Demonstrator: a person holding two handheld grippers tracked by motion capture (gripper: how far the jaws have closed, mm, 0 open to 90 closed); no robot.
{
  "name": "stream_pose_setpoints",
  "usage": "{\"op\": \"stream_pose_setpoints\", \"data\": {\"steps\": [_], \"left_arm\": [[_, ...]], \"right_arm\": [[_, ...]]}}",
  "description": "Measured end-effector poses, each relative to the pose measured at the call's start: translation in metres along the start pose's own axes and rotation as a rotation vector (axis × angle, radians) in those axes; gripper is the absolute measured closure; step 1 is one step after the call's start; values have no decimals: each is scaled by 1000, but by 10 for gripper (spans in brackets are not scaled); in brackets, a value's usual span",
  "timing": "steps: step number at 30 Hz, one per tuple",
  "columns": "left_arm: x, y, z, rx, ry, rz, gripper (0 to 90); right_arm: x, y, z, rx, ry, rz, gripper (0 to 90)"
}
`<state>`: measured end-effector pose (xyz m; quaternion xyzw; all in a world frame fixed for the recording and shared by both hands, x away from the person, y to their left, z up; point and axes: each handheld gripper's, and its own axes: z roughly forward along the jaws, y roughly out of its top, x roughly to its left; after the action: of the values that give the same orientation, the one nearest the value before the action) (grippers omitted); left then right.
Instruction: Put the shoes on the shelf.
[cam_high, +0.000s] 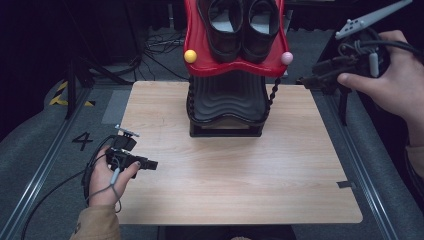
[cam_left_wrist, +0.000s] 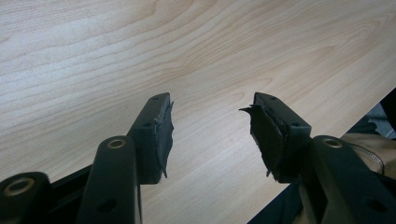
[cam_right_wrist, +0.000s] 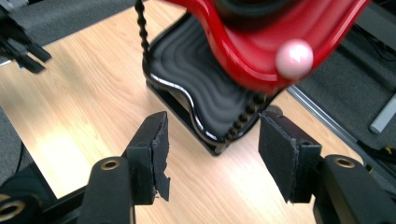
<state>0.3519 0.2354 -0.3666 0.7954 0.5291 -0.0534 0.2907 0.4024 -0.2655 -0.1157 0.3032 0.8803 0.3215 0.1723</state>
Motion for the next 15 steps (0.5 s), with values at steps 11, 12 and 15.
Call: {"op": "stream_pose_setpoints", "data": {"steps": [11, 12, 15], "left_arm": [[-9, 3, 2, 10, 10, 43, 481], [-11, 3, 2, 11, 11, 46, 480], [-15, 3, 2, 10, 8, 61, 480]], "right_arm": [[-9, -67, 12, 25, 19, 14, 415], [-10, -73, 14, 23, 23, 15, 413], [-12, -91, 23, 18, 36, 28, 407]]}}
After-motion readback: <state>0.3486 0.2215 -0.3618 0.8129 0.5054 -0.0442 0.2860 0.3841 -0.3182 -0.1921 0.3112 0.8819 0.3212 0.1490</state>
